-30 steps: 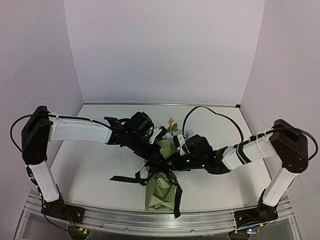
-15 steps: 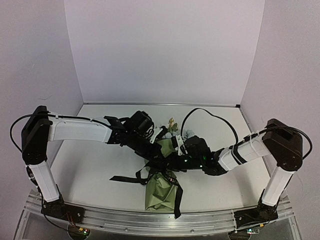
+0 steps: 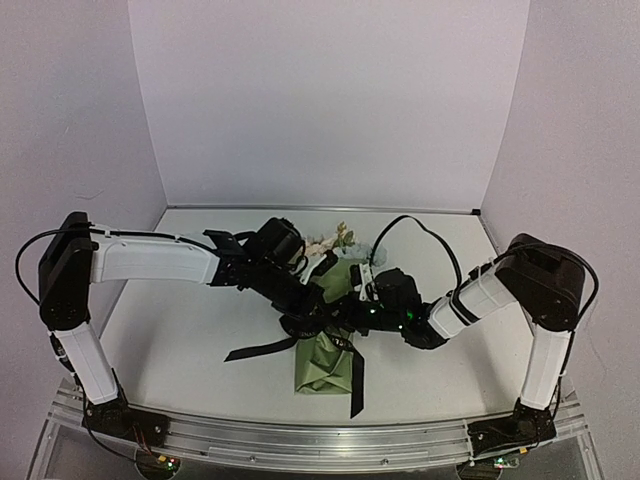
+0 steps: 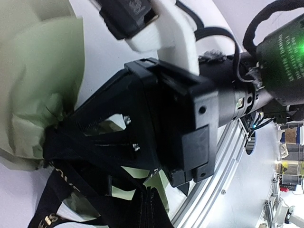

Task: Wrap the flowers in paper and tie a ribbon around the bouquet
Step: Cross the half-tied ribbon over the folded bouquet.

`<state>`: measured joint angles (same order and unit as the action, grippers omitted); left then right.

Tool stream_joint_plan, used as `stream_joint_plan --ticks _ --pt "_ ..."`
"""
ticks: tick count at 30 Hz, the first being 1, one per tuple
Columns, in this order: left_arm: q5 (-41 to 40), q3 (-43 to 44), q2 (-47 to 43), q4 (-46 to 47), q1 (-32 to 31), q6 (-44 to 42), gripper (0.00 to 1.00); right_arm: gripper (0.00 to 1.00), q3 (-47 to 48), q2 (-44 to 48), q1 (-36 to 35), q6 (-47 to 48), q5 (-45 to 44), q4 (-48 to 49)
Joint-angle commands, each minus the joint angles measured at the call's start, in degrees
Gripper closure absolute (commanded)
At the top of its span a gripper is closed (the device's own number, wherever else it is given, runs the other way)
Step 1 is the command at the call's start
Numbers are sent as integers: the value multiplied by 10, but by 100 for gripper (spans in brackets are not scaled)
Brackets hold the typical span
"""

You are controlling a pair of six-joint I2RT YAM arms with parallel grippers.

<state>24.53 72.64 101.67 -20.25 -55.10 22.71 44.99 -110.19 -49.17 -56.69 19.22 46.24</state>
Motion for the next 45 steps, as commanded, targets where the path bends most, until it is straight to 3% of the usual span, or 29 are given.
stream_joint_plan --ticks 1,8,14,27,36,41,45 --pt "12 25 42 -1 -5 12 98 100 7 -20 14 -22 12 70" --pt "-27 61 89 -25 -7 24 87 100 7 -41 24 -31 29 94" --pt "-40 51 59 9 -7 34 70 100 8 -49 27 -30 31 100" --pt "-54 53 5 24 -7 32 55 100 14 -57 30 -28 36 105" --pt "-67 51 -8 30 -6 35 55 100 15 -57 30 -27 37 105" --pt "5 67 15 29 -12 27 62 100 20 -58 30 -28 40 105" --pt "-9 87 27 2 -26 16 55 100 21 -60 31 -30 41 105"
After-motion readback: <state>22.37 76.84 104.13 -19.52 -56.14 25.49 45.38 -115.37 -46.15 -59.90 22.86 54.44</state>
